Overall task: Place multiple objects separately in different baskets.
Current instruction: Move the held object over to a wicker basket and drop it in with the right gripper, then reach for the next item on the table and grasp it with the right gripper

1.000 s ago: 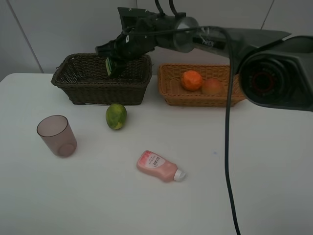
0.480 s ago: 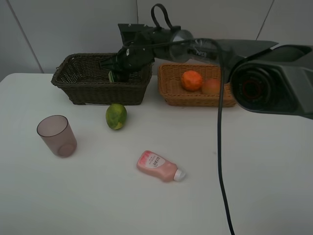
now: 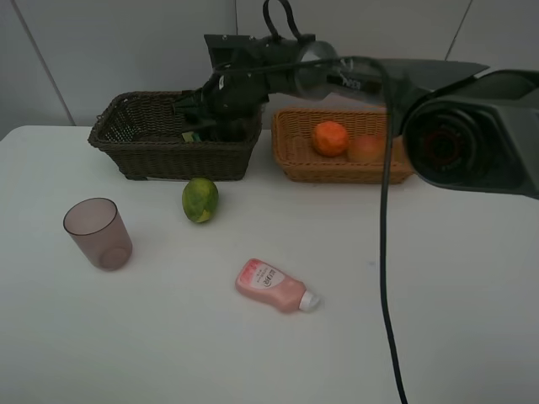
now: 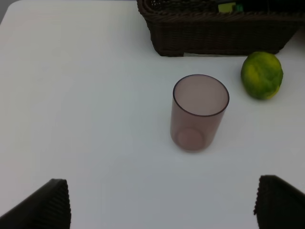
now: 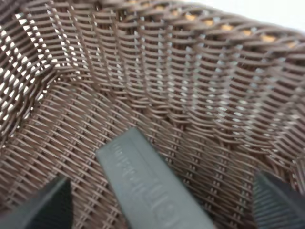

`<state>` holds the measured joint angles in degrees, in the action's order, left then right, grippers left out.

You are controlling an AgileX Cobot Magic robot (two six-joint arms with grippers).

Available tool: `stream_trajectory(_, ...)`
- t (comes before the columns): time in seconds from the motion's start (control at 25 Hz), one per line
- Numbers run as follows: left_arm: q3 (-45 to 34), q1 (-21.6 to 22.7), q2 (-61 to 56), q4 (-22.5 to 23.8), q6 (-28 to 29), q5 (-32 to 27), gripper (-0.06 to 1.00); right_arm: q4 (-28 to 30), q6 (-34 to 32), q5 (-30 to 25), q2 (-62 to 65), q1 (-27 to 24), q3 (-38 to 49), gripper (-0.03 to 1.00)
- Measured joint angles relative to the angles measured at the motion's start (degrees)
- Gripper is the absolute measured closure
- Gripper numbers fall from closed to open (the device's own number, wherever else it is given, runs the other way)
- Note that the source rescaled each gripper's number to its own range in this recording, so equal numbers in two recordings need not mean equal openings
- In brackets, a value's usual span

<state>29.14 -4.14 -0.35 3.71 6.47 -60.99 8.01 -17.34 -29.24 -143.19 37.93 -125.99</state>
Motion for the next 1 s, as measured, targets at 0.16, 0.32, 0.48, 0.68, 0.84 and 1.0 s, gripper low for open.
stream_trajectory(0.16, 0.0, 0.0, 0.0, 0.0, 0.0, 0.0, -0.06, 0.0, 0.22, -8.11, 4.39, 0.0, 0.0, 0.21)
stream_trajectory(0.32, 0.0, 0.0, 0.0, 0.0, 0.0, 0.0, -0.06, 0.11, 4.76, -20.35, 9.0, 0.0, -0.05, 0.19)
stream_trajectory(0.48, 0.0, 0.0, 0.0, 0.0, 0.0, 0.0, -0.06, -0.07, 10.21, -32.82, 12.34, 0.0, -0.3, 0.19)
stream_trajectory(0.68, 0.0, 0.0, 0.0, 0.0, 0.0, 0.0, -0.06, -0.07, 13.76, -40.07, 15.15, 0.0, 0.9, 0.19)
stream_trajectory(0.84, 0.0, 0.0, 0.0, 0.0, 0.0, 0.0, -0.06, -0.07, 15.86, -40.46, 17.9, 0.77, 6.25, 0.19)
stream_trajectory(1.0, 0.0, 0.0, 0.0, 0.0, 0.0, 0.0, -0.06, -0.21, 18.16, -40.64, 20.4, 2.8, 14.29, 0.19)
